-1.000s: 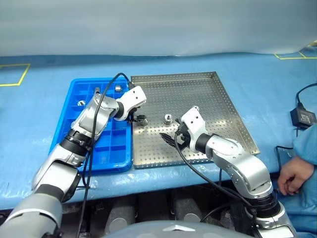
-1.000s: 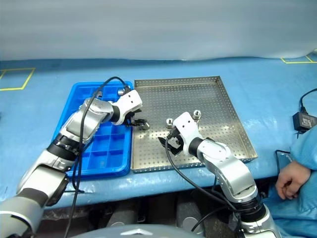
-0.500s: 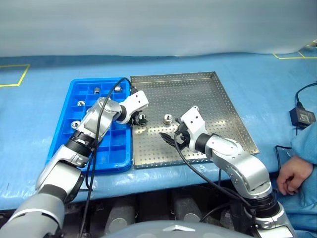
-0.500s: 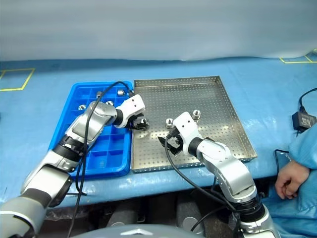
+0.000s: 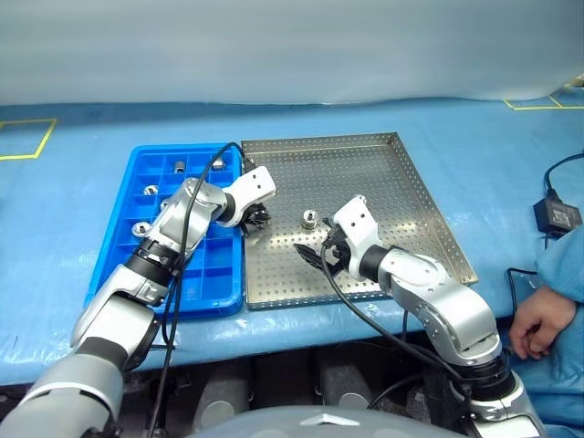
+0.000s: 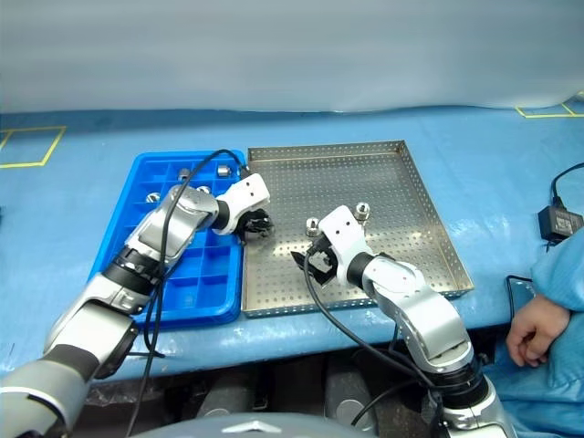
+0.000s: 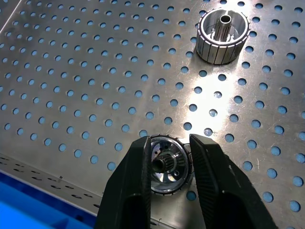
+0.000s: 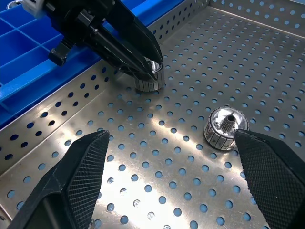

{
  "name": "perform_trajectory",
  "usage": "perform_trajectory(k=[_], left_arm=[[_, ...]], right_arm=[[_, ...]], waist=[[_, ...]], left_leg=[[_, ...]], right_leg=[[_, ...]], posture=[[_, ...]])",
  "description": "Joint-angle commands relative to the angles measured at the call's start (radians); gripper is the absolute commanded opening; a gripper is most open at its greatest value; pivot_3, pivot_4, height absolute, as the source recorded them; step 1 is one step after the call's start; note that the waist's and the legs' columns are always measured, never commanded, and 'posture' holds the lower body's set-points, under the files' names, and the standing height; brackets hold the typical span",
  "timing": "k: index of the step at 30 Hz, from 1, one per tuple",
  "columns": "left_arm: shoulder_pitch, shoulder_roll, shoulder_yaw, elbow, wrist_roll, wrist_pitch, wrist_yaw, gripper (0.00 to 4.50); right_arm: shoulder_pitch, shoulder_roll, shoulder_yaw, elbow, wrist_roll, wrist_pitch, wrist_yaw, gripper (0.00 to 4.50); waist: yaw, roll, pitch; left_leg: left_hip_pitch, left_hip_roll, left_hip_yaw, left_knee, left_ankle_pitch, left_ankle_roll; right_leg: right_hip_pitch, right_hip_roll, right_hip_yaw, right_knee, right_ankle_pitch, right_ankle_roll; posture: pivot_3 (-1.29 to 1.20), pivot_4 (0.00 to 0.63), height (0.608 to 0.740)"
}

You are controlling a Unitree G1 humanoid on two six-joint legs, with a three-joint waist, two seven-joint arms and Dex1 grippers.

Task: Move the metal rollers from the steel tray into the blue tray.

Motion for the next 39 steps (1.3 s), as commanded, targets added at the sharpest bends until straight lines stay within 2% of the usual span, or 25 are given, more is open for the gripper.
perform_trajectory(k=[1,8,11,13,29,32,37,39], left_arm=[[0.030,-0.009,-0.009,0.010,0.004,0.008,-0.002,1.35],[0.034,-0.035,0.028,0.020,-0.017,0.033,0.004,1.35],[0.045,-0.036,0.033,0.009,-0.020,0.037,0.005,0.76],[0.049,-0.036,0.035,0.006,-0.018,0.038,0.005,0.06],[0.046,-0.024,0.076,-0.037,-0.046,0.027,0.000,0.03],[0.045,-0.012,0.073,-0.043,-0.045,0.027,-0.002,0.60],[0.025,0.022,0.042,-0.063,-0.021,0.033,-0.016,2.24],[0.008,0.036,0.029,-0.061,-0.010,0.027,-0.025,2.24]], right_arm=[[-0.014,-0.003,-0.020,-0.028,0.000,-0.011,0.000,4.41],[-0.022,0.005,-0.023,-0.024,0.001,-0.011,-0.005,4.41],[-0.028,0.005,-0.025,-0.022,0.000,-0.010,-0.005,4.41],[-0.033,0.005,-0.025,-0.019,-0.001,-0.010,-0.005,4.41],[-0.032,0.016,-0.024,-0.015,-0.003,-0.013,-0.011,4.41],[-0.033,0.017,-0.022,-0.014,-0.003,-0.012,-0.010,4.41],[-0.036,0.020,-0.019,-0.009,-0.003,-0.014,-0.009,4.41],[-0.037,0.020,-0.018,-0.007,-0.004,-0.015,-0.008,4.41]], waist=[[0.000,0.000,0.000],[0.001,0.000,0.000],[0.001,0.000,0.000],[0.001,0.000,0.000],[0.001,0.000,0.000],[0.000,0.000,0.000],[-0.002,0.000,0.000],[-0.003,0.000,0.000]], left_leg=[[0.000,0.000,0.000,0.000,0.000,0.000],[0.000,0.000,0.000,0.000,0.000,0.000],[0.000,0.000,0.000,0.000,0.000,0.000],[0.000,0.000,0.000,0.000,0.000,0.000],[0.000,0.000,0.000,0.000,0.000,0.000],[0.000,0.000,0.000,-0.001,0.000,0.000],[0.000,0.000,0.000,-0.001,0.000,0.000],[0.000,0.000,0.000,-0.001,0.000,0.000]], right_leg=[[0.000,0.000,0.000,0.000,0.000,0.000],[0.000,0.000,0.000,0.000,0.000,0.000],[0.000,0.000,0.000,0.000,0.001,0.002],[0.000,0.000,0.000,0.000,0.001,0.002],[0.000,0.000,0.000,0.000,0.003,-0.001],[-0.001,0.000,0.000,0.000,0.004,-0.002],[-0.001,0.000,0.000,0.000,0.004,-0.002],[-0.001,0.000,0.000,0.000,0.004,-0.002]], posture=[[-0.12,0.150,0.740],[-0.12,0.150,0.740],[-0.12,0.150,0.740],[-0.12,0.150,0.740],[-0.11,0.150,0.740],[-0.11,0.150,0.740],[-0.10,0.150,0.740],[-0.10,0.150,0.740]])
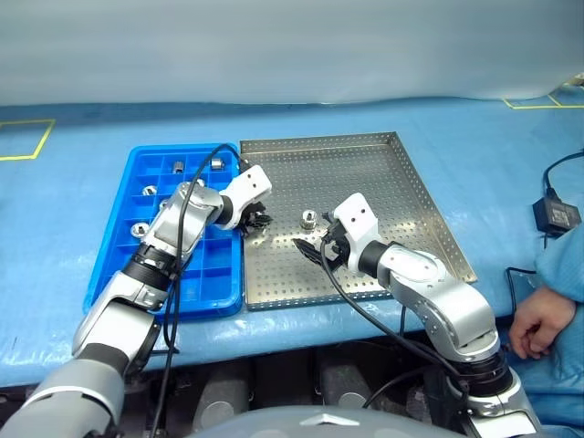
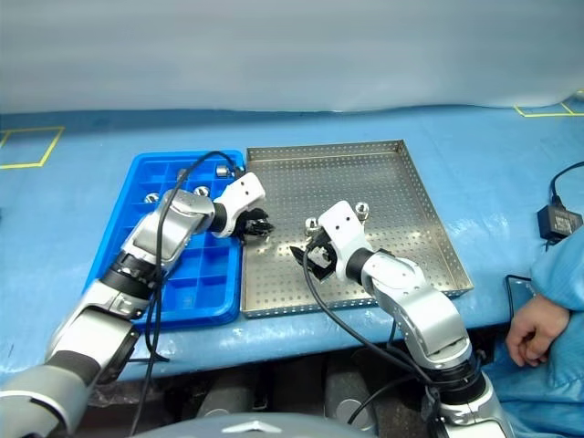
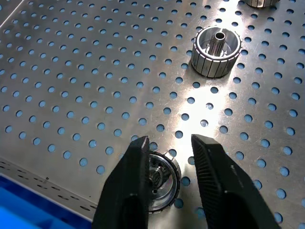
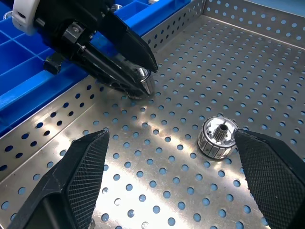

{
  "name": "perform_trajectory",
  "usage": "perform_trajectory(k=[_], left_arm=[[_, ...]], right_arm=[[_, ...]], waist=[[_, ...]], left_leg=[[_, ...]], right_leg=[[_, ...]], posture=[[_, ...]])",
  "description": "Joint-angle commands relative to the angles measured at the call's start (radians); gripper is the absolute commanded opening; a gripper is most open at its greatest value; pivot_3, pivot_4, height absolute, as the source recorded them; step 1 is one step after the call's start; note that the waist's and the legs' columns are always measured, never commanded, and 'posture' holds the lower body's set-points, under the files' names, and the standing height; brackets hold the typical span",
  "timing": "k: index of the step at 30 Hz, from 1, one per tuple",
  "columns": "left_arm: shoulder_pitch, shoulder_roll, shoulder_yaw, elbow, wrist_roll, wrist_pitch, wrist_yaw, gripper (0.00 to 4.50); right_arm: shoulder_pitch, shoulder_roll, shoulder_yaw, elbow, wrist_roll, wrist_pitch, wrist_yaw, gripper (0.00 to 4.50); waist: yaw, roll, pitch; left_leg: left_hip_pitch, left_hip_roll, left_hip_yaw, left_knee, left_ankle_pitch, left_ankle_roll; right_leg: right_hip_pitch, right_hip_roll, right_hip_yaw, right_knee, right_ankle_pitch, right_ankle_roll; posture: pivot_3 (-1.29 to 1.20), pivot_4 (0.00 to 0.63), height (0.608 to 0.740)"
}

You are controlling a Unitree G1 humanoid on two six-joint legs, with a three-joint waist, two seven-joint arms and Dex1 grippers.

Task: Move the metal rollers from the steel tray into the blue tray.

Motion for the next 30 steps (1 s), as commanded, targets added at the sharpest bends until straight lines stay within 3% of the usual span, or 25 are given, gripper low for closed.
perform_trajectory(k=[1,11,23,24,30], left_arm=[[-0.036,0.031,-0.025,-0.011,0.033,0.001,-0.013,2.24],[-0.085,0.062,-0.209,0.116,0.170,-0.086,-0.086,2.24],[-0.122,-0.059,-0.186,0.236,0.217,-0.130,-0.065,2.24],[-0.121,-0.062,-0.178,0.235,0.217,-0.130,-0.065,1.86],[-0.110,-0.066,-0.149,0.211,0.219,-0.124,-0.073,1.86]], right_arm=[[-0.017,0.006,-0.009,-0.012,-0.002,-0.015,-0.002,4.41],[-0.016,0.011,-0.001,-0.014,-0.003,-0.010,0.001,4.41],[-0.014,0.010,0.003,-0.026,-0.005,-0.007,0.002,4.41],[-0.016,0.009,0.004,-0.026,-0.005,-0.007,0.003,4.41],[-0.026,0.009,0.011,-0.018,-0.005,-0.009,0.010,4.41]], waist=[[0.000,0.000,0.000],[0.000,0.000,0.000],[0.011,0.007,-0.006],[0.013,0.007,-0.006],[0.021,0.007,-0.006]], left_leg=[[0.000,0.000,0.000,0.000,0.000,0.000],[0.001,0.000,0.000,0.000,0.000,0.000],[0.004,0.000,0.000,0.003,0.001,0.002],[0.004,-0.001,0.000,0.003,0.001,0.002],[0.003,-0.001,0.000,0.003,0.001,0.002]], right_leg=[[0.000,0.000,0.000,0.000,0.000,0.000],[0.001,0.000,0.000,0.001,-0.006,-0.001],[0.004,-0.001,0.000,0.000,-0.005,0.000],[0.004,-0.002,0.000,0.000,-0.005,0.000],[0.004,-0.002,0.000,0.001,-0.005,0.001]], posture=[[-0.10,0.150,0.740],[-0.11,0.150,0.740],[-0.13,0.150,0.740],[-0.13,0.150,0.740],[-0.12,0.150,0.740]])
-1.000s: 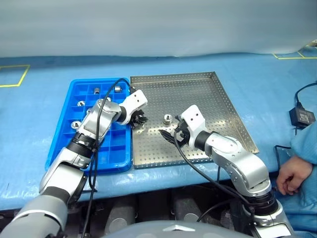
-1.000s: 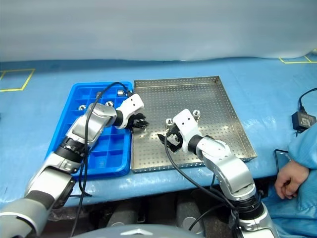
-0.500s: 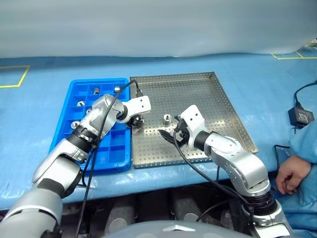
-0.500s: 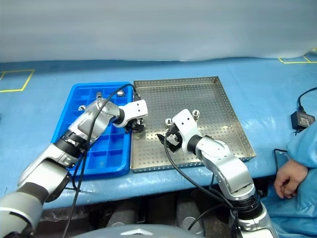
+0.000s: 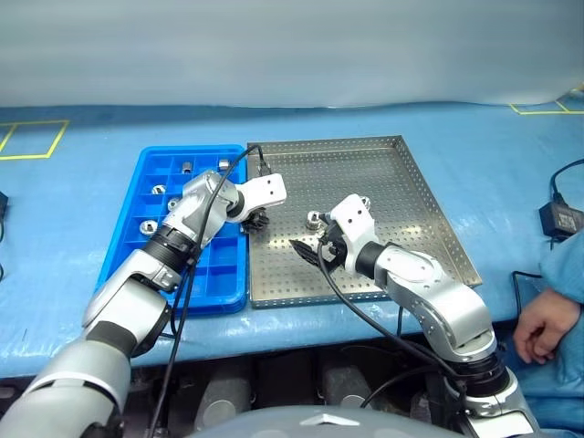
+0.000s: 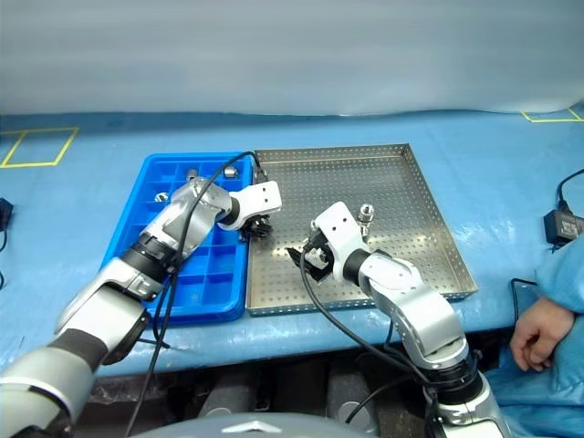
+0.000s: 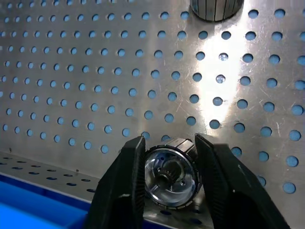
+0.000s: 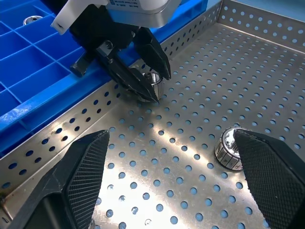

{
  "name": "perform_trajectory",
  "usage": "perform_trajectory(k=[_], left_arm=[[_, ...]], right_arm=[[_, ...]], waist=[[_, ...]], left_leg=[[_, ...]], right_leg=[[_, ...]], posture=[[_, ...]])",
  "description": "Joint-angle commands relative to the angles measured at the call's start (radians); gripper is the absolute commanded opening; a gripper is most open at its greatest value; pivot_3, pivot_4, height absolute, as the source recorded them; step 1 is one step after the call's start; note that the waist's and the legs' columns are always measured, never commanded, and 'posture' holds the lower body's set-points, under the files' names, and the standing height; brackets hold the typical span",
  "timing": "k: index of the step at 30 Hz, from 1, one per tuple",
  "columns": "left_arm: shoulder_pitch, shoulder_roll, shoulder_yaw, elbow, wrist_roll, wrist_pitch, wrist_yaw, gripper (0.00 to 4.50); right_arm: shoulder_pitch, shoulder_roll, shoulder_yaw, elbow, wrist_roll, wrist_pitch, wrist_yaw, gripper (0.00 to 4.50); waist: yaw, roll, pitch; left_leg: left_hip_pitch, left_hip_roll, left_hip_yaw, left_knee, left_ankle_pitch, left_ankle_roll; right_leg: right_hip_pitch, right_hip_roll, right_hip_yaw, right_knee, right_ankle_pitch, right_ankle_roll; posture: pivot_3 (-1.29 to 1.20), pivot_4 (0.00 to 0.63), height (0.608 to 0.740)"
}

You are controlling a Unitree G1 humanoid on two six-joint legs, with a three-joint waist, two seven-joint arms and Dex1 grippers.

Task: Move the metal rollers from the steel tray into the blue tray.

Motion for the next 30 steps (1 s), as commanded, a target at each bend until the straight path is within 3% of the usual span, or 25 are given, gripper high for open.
perform_trajectory(k=[1,14,25,30], left_arm=[[0.033,-0.005,-0.003,-0.002,0.002,0.009,-0.001,1.86],[0.013,-0.037,0.169,-0.114,-0.135,0.073,0.019,1.86],[0.016,0.132,0.057,-0.197,-0.044,0.047,-0.039,1.86],[-0.020,0.147,-0.004,-0.199,-0.021,0.030,-0.112,1.86]], right_arm=[[-0.025,0.000,-0.001,-0.020,-0.001,-0.010,0.004,4.41],[-0.023,-0.003,0.004,-0.021,-0.001,-0.008,0.003,4.41],[-0.026,0.001,0.007,-0.017,0.001,-0.009,0.004,4.41],[-0.034,0.009,0.018,-0.004,-0.001,-0.016,0.006,4.41]], waist=[[0.001,0.000,0.000],[0.000,-0.002,0.001],[-0.018,-0.002,0.001],[-0.016,-0.002,0.001]], left_leg=[[0.000,0.000,0.000,0.000,0.000,0.000],[-0.011,0.000,0.000,-0.001,0.000,0.001],[-0.017,-0.001,0.000,-0.001,0.000,0.001],[-0.017,-0.001,0.000,0.000,0.000,0.001]], right_leg=[[0.000,0.000,0.000,0.000,0.000,0.000],[-0.009,0.001,0.000,-0.001,0.006,0.004],[-0.016,0.001,0.000,0.000,0.008,0.002],[-0.015,0.001,0.000,0.000,0.008,0.003]], posture=[[-0.12,0.150,0.740],[-0.11,0.150,0.740],[-0.10,0.150,0.740],[-0.10,0.150,0.740]])
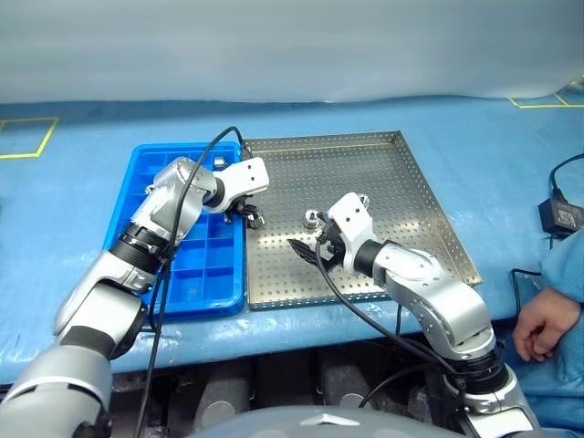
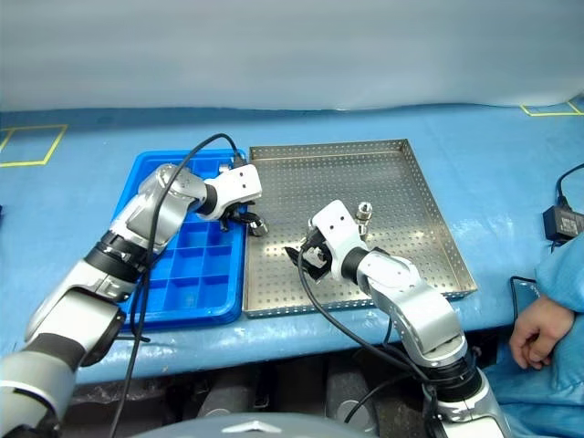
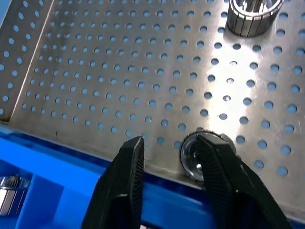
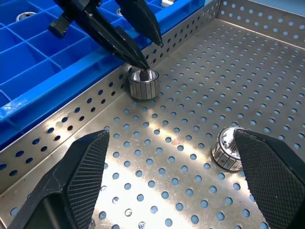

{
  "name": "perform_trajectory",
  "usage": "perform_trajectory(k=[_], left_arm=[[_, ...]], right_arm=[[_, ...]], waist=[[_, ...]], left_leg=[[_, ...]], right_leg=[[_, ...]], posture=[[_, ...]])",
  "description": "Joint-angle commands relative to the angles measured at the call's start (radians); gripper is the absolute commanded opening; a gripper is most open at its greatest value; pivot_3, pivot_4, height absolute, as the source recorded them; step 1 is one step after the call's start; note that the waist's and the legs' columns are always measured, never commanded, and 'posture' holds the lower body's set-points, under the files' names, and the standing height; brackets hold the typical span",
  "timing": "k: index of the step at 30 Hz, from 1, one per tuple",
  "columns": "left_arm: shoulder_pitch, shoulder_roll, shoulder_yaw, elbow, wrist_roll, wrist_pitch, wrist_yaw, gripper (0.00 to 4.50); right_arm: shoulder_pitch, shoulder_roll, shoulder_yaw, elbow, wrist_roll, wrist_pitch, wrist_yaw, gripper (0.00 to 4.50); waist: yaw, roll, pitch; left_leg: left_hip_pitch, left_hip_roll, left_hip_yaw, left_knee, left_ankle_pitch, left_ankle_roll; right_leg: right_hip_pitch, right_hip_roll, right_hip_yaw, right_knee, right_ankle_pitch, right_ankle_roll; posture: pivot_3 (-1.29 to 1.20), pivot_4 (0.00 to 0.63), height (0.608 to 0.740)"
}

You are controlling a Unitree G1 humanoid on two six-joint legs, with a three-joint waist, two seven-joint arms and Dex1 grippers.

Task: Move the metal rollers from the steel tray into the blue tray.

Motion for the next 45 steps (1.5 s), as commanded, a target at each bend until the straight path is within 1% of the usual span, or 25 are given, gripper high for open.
perform_trajectory(k=[1,8,11,14,21,26,39,42,44,45], left_arm=[[-0.043,0.005,-0.038,-0.015,0.024,-0.023,-0.050,1.86],[-0.089,-0.019,-0.090,0.078,0.078,-0.111,-0.052,1.86],[-0.098,-0.041,-0.085,0.119,0.096,-0.129,-0.023,2.43],[-0.107,-0.045,-0.078,0.136,0.110,-0.143,-0.023,3.42],[-0.130,-0.030,-0.071,0.168,0.128,-0.193,-0.040,3.42],[-0.117,-0.026,-0.082,0.185,0.150,-0.210,-0.048,3.42],[-0.087,-0.051,-0.075,0.193,0.143,-0.188,-0.070,3.42],[-0.089,-0.052,-0.069,0.195,0.142,-0.185,-0.070,2.83],[-0.091,-0.053,-0.067,0.198,0.144,-0.182,-0.063,2.24],[-0.091,-0.053,-0.066,0.199,0.144,-0.180,-0.061,2.24]], right_arm=[[-0.018,0.012,0.007,-0.006,-0.001,-0.018,0.004,4.41],[-0.001,0.024,0.006,-0.012,-0.008,-0.024,-0.005,4.41],[0.007,0.026,0.000,-0.017,-0.011,-0.024,-0.009,4.41],[0.011,0.025,-0.004,-0.021,-0.012,-0.023,-0.010,4.41],[0.010,0.025,-0.001,-0.021,-0.015,-0.024,-0.011,4.41],[0.005,0.024,0.008,-0.020,-0.020,-0.028,-0.010,4.41],[0.005,0.024,0.002,-0.022,-0.022,-0.030,-0.010,4.41],[0.006,0.025,0.001,-0.022,-0.023,-0.029,-0.012,4.41],[0.007,0.026,0.001,-0.022,-0.023,-0.029,-0.013,4.41],[0.007,0.026,0.001,-0.021,-0.023,-0.030,-0.013,4.41]], waist=[[0.000,0.000,0.000],[-0.002,0.000,0.000],[-0.004,0.000,0.000],[-0.007,0.000,0.000],[-0.008,0.000,0.000],[-0.008,0.000,0.000],[-0.017,0.000,0.000],[-0.017,0.000,0.000],[-0.017,0.000,0.000],[-0.017,0.000,0.000]], left_leg=[[0.000,0.000,0.000,0.000,0.000,0.000],[0.000,0.000,0.000,0.000,0.000,0.000],[0.000,0.000,0.000,0.000,0.000,0.000],[0.000,0.000,0.000,0.000,0.000,0.000],[0.000,0.000,0.000,0.001,0.000,0.000],[0.000,0.000,0.000,0.001,0.000,0.000],[0.000,0.000,0.001,0.001,0.000,0.000],[0.000,0.001,0.001,0.002,0.000,0.000],[0.000,0.001,0.001,0.002,0.000,0.000],[0.000,0.001,0.001,0.002,0.000,0.000]], right_leg=[[0.000,0.000,0.000,0.000,0.000,0.000],[0.000,0.000,0.000,0.000,0.000,0.000],[0.000,0.000,0.000,0.000,0.000,0.000],[0.000,0.000,0.000,0.001,0.000,0.000],[-0.001,0.000,0.000,0.001,0.000,0.000],[-0.001,0.000,0.000,0.001,0.000,0.000],[-0.001,0.001,0.001,0.002,0.000,0.001],[-0.001,0.001,0.001,0.002,0.001,0.001],[-0.001,0.001,0.001,0.002,0.001,0.001],[-0.001,0.001,0.001,0.002,0.001,0.001]], posture=[[-0.10,0.150,0.740],[-0.13,0.150,0.740],[-0.13,0.150,0.740],[-0.14,0.150,0.740],[-0.14,0.150,0.740],[-0.14,0.150,0.740],[-0.14,0.150,0.740],[-0.14,0.150,0.740],[-0.14,0.150,0.740],[-0.14,0.150,0.740]])
